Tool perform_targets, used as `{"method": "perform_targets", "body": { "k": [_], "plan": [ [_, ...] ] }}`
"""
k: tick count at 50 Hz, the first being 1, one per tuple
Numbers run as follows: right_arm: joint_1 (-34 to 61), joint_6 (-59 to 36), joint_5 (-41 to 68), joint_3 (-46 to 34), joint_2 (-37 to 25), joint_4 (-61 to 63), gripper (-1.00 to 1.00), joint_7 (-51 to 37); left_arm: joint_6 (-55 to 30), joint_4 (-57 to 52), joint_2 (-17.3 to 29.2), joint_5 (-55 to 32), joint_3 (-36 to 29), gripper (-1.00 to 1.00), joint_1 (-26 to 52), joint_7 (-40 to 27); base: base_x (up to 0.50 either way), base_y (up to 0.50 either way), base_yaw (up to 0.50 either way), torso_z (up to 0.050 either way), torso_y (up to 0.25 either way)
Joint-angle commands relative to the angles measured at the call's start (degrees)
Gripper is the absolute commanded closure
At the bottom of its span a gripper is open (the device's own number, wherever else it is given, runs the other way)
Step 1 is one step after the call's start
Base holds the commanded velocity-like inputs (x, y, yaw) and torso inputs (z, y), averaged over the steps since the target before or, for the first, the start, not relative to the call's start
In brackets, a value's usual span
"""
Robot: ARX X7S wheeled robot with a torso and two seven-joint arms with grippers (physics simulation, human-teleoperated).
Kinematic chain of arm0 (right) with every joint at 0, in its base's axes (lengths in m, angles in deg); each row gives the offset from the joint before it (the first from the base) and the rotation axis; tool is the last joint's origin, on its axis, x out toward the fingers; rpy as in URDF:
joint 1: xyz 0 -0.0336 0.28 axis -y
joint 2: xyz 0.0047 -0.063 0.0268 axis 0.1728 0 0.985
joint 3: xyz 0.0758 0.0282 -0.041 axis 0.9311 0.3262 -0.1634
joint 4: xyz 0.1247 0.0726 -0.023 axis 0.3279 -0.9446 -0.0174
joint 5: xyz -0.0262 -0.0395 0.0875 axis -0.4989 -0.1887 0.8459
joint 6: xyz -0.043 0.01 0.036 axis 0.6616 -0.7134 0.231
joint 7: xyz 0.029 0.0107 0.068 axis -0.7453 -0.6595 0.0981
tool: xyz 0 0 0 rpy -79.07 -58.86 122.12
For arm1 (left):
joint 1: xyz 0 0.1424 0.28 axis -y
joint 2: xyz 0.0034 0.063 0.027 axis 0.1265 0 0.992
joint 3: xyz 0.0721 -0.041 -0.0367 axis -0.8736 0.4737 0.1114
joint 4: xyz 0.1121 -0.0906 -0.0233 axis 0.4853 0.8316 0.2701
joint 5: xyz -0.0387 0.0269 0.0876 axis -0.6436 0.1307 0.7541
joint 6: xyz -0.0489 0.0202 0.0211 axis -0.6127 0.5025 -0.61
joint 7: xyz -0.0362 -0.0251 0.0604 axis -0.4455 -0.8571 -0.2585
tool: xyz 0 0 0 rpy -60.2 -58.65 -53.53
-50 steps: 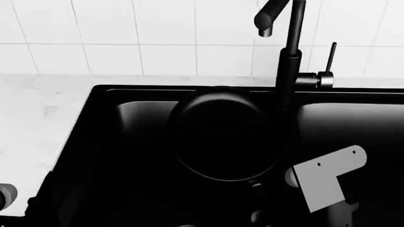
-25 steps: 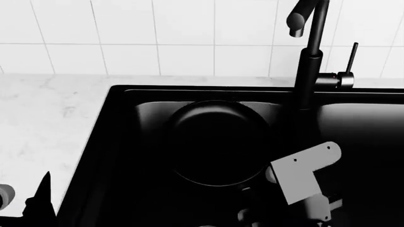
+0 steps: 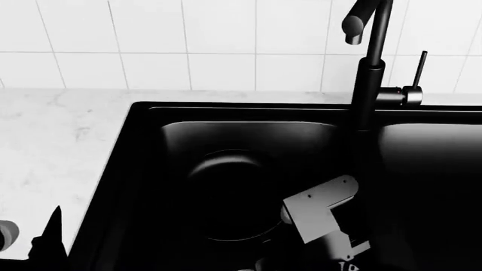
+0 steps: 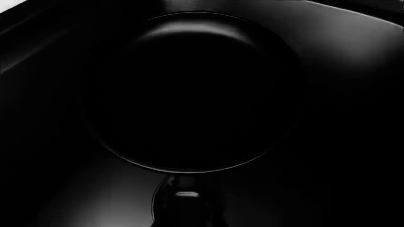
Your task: Pick the pan and sponge and place them into the sink. Then turn on the water.
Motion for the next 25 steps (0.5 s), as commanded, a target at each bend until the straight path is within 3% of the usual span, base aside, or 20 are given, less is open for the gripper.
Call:
{"method": "perform_targets", "body": {
  "k": [1, 25],
  "plan": [
    [2.06, 1.53, -2.52, -3.19, 1.70, -2.88, 1.00, 1.75, 0.49, 0.08, 0.31, -0.29, 0.43, -1.00, -0.52, 0.19, 0.00, 0.00, 0.00, 0.000, 0.000],
    [1.12, 8.12, -6.39, -7.63, 5.77, -14.42, 1.00, 6.03, 1.56, 0.95, 0.29, -0.13, 0.25, -1.00, -1.01, 0.34, 0.00, 0.00, 0.00, 0.000, 0.002]
  ]
}}
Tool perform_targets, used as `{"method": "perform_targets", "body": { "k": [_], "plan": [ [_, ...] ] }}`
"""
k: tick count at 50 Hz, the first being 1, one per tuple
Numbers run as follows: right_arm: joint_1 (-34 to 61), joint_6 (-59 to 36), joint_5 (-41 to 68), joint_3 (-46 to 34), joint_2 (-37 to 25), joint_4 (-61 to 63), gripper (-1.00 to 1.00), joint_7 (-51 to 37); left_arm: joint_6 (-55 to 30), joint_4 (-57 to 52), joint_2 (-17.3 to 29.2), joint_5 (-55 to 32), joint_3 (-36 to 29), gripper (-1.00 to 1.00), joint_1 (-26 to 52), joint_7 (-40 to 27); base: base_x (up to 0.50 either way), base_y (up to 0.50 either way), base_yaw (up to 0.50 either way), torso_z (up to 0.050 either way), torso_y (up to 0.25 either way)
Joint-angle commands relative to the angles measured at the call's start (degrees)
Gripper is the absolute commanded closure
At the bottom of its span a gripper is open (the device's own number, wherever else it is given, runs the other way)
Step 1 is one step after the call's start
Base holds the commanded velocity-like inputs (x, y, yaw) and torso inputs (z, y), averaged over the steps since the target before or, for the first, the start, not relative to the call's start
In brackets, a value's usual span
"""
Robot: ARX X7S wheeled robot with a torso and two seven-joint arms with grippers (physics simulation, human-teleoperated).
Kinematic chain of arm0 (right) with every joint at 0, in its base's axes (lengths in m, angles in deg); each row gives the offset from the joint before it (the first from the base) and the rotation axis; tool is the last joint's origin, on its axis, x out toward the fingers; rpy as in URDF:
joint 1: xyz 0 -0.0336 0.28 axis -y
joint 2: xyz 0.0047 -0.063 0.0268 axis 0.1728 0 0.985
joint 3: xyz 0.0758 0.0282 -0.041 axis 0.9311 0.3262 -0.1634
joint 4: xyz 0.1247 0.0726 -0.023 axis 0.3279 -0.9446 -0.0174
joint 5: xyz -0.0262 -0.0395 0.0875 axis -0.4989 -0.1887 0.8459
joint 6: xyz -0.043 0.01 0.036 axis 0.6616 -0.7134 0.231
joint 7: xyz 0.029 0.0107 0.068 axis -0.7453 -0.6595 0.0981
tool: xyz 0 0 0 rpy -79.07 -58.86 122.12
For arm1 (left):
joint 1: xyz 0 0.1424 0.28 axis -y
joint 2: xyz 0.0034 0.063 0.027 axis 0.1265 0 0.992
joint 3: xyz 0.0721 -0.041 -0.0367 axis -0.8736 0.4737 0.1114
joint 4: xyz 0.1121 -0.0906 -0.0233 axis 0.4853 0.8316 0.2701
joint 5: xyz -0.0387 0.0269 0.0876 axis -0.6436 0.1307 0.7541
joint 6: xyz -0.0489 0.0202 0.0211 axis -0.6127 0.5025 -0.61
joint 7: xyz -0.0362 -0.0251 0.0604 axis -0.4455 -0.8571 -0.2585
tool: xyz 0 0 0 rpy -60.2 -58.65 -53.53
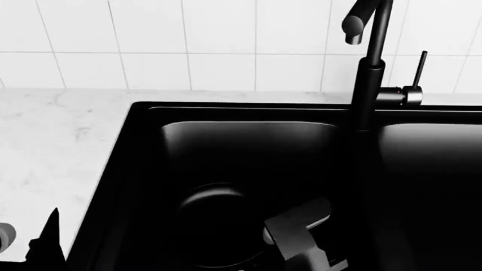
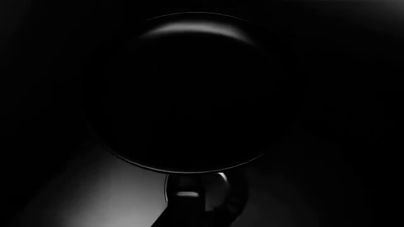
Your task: Pick the pan and sponge and place them into the sink. Then turn on the water.
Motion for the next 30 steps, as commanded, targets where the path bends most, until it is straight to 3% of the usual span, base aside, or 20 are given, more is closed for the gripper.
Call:
{"method": "perform_targets", "body": {
  "k": [1, 16, 17, 30],
  "plan": [
    [0.83, 2.61, -1.43, -0.75, 1.68, -3.47, 1.00, 1.18, 0.79, 0.69, -0.09, 0.16, -0.11, -1.00, -0.30, 0.22, 0.00, 0.00, 0.00, 0.000, 0.000],
    [0.13, 2.01, -0.25, 0.04, 1.71, -3.42, 1.00, 0.65, 0.44, 0.52, -0.10, 0.00, -0.57, -1.00, 0.07, -0.10, 0.00, 0.00, 0.00, 0.001, 0.001],
    [0.19, 2.05, -0.36, -0.11, 1.68, -3.34, -1.00, 0.66, 0.49, 0.53, -0.02, -0.04, -0.50, -1.00, 0.01, -0.04, 0.00, 0.00, 0.00, 0.000, 0.000],
    [0.07, 1.77, 0.46, 0.69, 1.24, -1.22, -1.00, -0.25, 1.33, 1.15, 0.18, -0.11, -0.35, -1.00, -0.64, 0.44, 0.00, 0.00, 0.00, 0.000, 0.000]
  ]
}}
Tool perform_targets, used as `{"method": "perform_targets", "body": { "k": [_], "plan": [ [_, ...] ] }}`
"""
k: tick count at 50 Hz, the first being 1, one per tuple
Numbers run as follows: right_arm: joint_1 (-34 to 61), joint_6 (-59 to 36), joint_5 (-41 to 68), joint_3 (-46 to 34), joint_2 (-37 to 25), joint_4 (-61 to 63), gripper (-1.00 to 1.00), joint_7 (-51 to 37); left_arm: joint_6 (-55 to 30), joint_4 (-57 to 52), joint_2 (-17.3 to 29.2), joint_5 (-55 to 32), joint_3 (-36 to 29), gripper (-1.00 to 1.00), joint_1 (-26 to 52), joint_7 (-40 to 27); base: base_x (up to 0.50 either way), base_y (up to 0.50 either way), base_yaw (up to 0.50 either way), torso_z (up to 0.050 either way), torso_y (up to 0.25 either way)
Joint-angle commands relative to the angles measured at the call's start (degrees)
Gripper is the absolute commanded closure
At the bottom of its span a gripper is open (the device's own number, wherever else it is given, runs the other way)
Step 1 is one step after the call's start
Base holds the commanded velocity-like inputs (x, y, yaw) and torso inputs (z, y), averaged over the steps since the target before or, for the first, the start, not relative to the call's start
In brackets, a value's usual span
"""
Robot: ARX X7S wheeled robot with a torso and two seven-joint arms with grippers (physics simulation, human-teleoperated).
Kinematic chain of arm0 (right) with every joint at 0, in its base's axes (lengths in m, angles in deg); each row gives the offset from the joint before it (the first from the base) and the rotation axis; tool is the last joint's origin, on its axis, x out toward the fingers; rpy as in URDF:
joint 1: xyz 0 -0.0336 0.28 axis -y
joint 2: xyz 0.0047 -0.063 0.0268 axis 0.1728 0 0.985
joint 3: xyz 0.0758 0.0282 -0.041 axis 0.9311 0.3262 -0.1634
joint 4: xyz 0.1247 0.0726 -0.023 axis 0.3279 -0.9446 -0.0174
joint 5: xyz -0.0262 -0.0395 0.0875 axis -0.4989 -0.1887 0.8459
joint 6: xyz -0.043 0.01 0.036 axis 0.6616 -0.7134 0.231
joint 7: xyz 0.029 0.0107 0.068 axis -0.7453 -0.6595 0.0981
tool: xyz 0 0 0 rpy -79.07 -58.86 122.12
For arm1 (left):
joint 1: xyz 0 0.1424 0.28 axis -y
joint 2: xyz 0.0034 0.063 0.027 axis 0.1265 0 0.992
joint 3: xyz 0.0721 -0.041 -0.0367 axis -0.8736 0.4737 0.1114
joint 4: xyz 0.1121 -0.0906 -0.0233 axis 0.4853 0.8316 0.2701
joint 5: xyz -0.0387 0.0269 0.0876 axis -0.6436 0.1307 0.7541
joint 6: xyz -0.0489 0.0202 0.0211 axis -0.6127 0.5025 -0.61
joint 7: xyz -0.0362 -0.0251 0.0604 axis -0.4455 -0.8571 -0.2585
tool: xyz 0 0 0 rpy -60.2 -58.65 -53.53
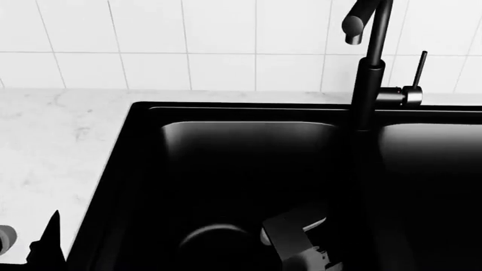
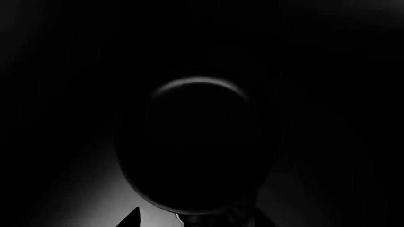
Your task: Pick the pan and sponge and place them into the sink. Then turn on the water.
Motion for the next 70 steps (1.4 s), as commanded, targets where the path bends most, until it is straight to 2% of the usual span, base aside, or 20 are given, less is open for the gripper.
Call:
{"method": "perform_targets", "body": {
  "k": [1, 20, 33, 39, 44, 47, 51, 52, 54, 56, 61, 63, 65, 67, 68, 70],
  "plan": [
    [0.32, -0.56, 1.08, 1.28, -0.40, 2.53, -1.00, -1.20, 0.45, 0.41, 0.04, 0.00, -0.12, -1.00, -0.19, 0.18, 0.00, 0.00, 0.00, 0.000, 0.000],
    [-1.14, -2.44, 5.62, 8.47, -4.24, 18.79, -1.00, -8.87, -0.17, -0.01, 0.35, -0.44, -0.13, -1.00, 0.35, -0.32, 0.00, 0.00, 0.00, 0.000, 0.000],
    [-3.43, 3.16, 5.23, 14.13, -6.58, 28.63, -1.00, -12.97, 0.04, 0.25, 0.23, -0.37, -0.39, -1.00, 0.42, -0.47, 0.00, 0.00, 0.00, 0.000, 0.000],
    [-9.32, 12.17, 1.81, 18.59, -7.27, 32.34, -1.00, -15.35, -0.07, -0.01, 0.23, -0.39, -0.39, -1.00, 0.63, -0.81, 0.00, 0.00, 0.00, 0.000, 0.000],
    [-14.67, 15.72, 0.66, 20.71, -8.06, 35.63, -1.00, -17.13, 0.74, -0.19, -0.67, 1.02, -0.24, -1.00, 0.63, -2.73, 0.00, 0.00, 0.00, 0.000, 0.000],
    [-15.45, 14.93, -1.75, 19.22, -8.72, 36.28, -1.00, -18.82, 0.97, -1.06, -0.14, 2.78, 0.12, -1.00, -0.10, -4.47, 0.00, 0.00, 0.00, 0.000, 0.000],
    [-15.78, 16.41, -2.00, 19.54, -7.85, 36.44, -1.00, -19.05, -3.70, -2.30, -0.51, 3.80, 0.71, -1.00, 0.33, -9.90, 0.00, 0.00, 0.00, 0.000, 0.000],
    [-15.64, 16.39, -2.40, 19.03, -7.74, 36.13, -1.00, -18.99, -3.78, -3.34, -1.30, 1.21, 2.99, -1.00, -0.44, -9.91, 0.00, 0.00, 0.00, 0.000, 0.000],
    [-15.53, 16.40, -2.98, 18.65, -7.73, 35.79, -1.00, -19.14, -6.00, -4.59, -1.32, 1.66, 2.92, -1.00, -0.20, -12.33, 0.00, 0.00, 0.00, 0.000, 0.000],
    [-15.72, 16.70, -3.17, 18.79, -7.53, 35.23, -1.00, -19.35, -11.92, -7.89, -1.24, -0.61, 5.42, -1.00, -0.01, -16.66, 0.00, 0.00, 0.00, 0.000, 0.000],
    [-16.04, 16.94, -3.46, 19.04, -7.46, 35.42, -1.00, -20.06, -20.64, -11.73, -1.67, -12.98, 14.65, -1.00, -2.30, -18.81, 0.00, 0.00, 0.00, 0.000, 0.000],
    [-16.08, 17.01, -3.70, 18.96, -7.48, 34.97, -1.00, -20.11, -25.34, -16.71, 1.03, -17.30, 18.46, -1.00, -2.92, -21.23, 0.00, 0.00, 0.00, 0.000, 0.000],
    [-15.98, 16.73, -3.50, 19.08, -7.54, 35.15, -1.00, -20.31, -32.27, -20.94, 4.77, -29.26, 26.35, -1.00, -1.80, -25.04, 0.00, 0.00, 0.00, 0.000, 0.000],
    [-16.01, 16.69, -3.50, 19.07, -7.56, 35.17, -1.00, -20.40, -34.48, -21.03, 5.58, -35.61, 29.28, -1.00, -0.84, -27.19, 0.00, 0.00, 0.00, 0.000, 0.000],
    [-16.20, 16.91, -3.62, 18.96, -7.52, 34.99, -1.00, -20.29, -36.79, -20.43, 8.87, -41.82, 32.21, -1.00, -0.18, -29.63, 0.00, 0.00, 0.00, 0.000, 0.000],
    [-16.18, 16.97, -3.61, 18.98, -7.50, 34.95, -1.00, -20.31, -38.18, -19.71, 10.22, -45.29, 32.64, -1.00, 0.74, -32.23, 0.00, 0.00, 0.00, 0.000, 0.000]
  ]
}}
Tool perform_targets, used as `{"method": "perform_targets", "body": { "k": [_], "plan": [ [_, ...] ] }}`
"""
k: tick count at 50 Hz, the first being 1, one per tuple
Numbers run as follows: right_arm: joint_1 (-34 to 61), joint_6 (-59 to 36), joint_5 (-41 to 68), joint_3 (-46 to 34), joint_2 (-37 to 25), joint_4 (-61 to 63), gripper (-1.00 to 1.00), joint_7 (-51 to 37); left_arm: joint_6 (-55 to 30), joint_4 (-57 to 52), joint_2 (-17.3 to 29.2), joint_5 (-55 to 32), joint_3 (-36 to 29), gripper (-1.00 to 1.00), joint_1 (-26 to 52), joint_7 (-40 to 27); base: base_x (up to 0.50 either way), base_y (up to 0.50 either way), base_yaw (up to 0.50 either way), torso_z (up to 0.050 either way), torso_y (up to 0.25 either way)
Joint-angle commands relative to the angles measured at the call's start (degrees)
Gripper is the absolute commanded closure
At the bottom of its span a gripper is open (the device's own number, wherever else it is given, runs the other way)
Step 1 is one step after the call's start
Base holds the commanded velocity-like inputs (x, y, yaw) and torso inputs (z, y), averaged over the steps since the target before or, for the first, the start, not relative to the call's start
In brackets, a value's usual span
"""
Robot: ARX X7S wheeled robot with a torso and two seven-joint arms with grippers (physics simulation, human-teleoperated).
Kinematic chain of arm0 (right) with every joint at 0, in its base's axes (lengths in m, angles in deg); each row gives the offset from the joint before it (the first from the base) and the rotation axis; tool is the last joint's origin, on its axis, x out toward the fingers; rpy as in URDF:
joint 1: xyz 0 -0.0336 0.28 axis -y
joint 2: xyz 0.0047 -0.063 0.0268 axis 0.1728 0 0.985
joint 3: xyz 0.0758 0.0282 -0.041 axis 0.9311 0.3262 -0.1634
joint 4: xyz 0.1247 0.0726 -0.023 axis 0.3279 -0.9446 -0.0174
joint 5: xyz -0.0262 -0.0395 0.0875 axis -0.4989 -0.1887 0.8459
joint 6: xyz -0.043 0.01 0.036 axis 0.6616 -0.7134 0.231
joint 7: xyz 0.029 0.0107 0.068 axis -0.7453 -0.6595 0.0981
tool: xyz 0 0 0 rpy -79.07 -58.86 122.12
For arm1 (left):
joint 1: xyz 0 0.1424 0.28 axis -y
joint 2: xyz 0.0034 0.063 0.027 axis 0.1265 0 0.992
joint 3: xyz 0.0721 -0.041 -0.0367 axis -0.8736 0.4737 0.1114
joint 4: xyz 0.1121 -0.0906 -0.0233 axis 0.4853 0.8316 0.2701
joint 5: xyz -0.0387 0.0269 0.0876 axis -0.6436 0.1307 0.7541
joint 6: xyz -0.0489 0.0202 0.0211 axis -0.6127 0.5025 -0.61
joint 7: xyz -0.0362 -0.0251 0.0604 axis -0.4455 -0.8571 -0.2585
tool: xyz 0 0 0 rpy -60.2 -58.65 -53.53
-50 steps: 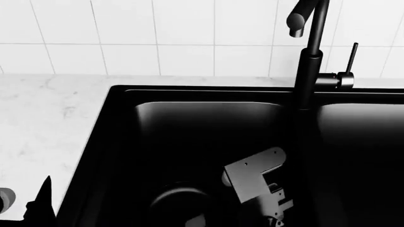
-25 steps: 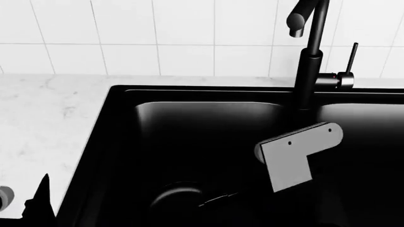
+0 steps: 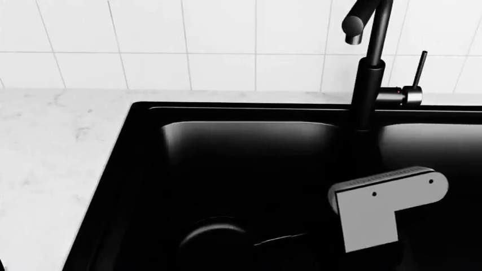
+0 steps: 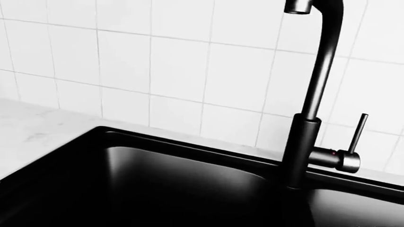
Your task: Pick the pan and sponge and place them into the sink. Then turn on the water.
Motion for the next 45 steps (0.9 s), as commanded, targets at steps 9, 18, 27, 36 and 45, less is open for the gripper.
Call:
{"method": "perform_targets", "body": {
  "k": [9, 18, 27, 36, 45],
  "plan": [
    [-0.55, 1.32, -0.79, 0.30, 0.14, -0.14, -1.00, -0.83, -15.49, -4.77, 14.89, -43.63, 19.53, -1.00, 2.35, -21.37, 0.00, 0.00, 0.00, 0.000, 0.000],
    [-0.81, 1.44, -0.81, 0.35, 0.00, -0.30, -1.00, -1.00, -15.75, -3.70, 11.77, -41.21, 15.12, -1.00, 2.36, -18.68, 0.00, 0.00, 0.00, 0.000, 0.000],
    [-0.75, 1.45, -0.84, 0.18, 0.15, -0.40, -1.00, -1.20, -15.87, -2.56, 10.30, -39.26, 13.63, -1.00, 1.20, -15.73, 0.00, 0.00, 0.00, 0.000, 0.000],
    [-0.42, 0.12, -0.08, 0.40, -0.52, 0.29, -1.00, -1.63, -13.66, -1.44, 4.39, -30.29, 11.90, -1.00, -0.84, -12.80, 0.00, 0.00, 0.00, 0.000, 0.000],
    [-1.14, -0.03, 0.41, 1.00, -1.12, 1.14, -1.00, -2.05, -10.13, -0.65, 1.34, -20.61, 8.13, -1.00, 0.45, -10.81, 0.00, 0.00, 0.00, 0.000, 0.000]
  ]
}}
